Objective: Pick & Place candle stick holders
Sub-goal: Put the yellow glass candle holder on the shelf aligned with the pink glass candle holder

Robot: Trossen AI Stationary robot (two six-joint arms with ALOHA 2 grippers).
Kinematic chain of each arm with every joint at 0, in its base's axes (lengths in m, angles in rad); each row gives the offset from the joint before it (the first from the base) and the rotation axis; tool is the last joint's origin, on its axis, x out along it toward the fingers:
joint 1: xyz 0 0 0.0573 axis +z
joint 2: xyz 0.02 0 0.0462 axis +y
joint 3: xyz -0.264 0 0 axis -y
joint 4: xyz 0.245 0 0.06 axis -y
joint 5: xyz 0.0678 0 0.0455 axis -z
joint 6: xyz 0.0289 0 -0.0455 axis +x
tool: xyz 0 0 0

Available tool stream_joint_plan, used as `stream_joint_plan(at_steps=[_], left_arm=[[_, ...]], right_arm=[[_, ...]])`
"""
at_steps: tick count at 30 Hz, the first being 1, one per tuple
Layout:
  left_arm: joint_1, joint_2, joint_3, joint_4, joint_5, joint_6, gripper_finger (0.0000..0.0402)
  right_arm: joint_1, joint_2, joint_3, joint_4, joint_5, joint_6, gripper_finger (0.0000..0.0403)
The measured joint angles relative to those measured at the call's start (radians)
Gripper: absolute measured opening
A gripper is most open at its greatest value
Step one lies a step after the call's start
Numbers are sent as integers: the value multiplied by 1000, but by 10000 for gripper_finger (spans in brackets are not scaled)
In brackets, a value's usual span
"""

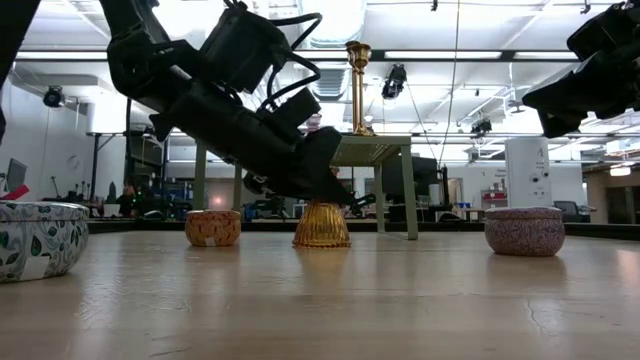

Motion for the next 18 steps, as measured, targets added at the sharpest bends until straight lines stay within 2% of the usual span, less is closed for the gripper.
stream_joint_plan(at_steps=[18], left_arm=[[-2, -26, -2, 5, 33, -8, 134]], right_arm=[[0, 0, 0, 0, 0, 0, 8]])
